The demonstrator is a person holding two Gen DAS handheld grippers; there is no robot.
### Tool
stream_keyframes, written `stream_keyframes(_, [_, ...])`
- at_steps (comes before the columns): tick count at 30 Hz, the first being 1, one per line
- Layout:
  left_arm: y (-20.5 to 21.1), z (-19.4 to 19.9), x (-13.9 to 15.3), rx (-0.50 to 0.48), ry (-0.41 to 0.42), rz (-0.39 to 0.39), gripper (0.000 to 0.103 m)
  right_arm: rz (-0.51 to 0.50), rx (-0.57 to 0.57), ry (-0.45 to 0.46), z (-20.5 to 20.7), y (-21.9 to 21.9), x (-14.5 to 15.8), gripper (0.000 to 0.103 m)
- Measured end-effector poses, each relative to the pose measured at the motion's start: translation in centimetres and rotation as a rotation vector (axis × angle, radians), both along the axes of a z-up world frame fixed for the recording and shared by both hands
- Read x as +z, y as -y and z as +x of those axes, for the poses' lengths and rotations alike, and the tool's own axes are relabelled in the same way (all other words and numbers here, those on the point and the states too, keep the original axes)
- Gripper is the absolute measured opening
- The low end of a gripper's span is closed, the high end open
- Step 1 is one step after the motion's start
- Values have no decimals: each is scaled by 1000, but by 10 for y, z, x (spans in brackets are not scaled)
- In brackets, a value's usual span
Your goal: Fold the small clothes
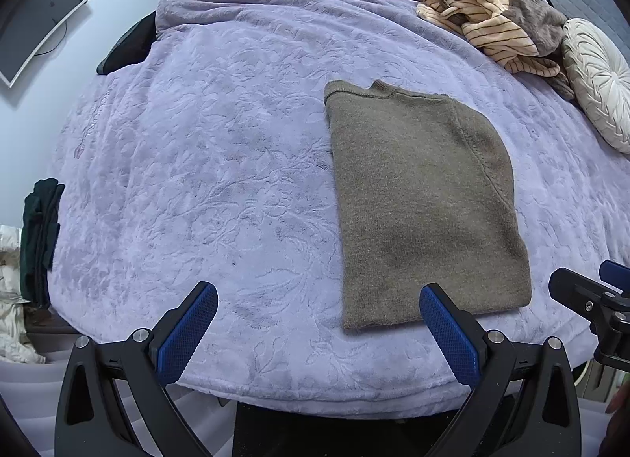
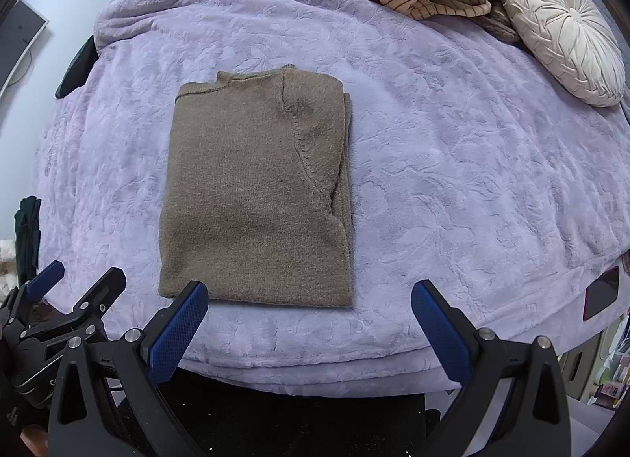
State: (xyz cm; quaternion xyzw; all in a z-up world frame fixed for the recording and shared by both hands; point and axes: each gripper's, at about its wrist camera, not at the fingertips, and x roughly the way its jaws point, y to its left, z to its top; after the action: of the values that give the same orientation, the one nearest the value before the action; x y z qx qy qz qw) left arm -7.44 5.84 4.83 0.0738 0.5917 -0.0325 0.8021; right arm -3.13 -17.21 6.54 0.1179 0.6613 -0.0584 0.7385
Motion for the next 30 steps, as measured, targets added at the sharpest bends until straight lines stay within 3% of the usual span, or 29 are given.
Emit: stream_keyframes(30, [-12, 7, -3, -6, -23, -35, 103, -10, -6, -6, 2, -6, 1, 103])
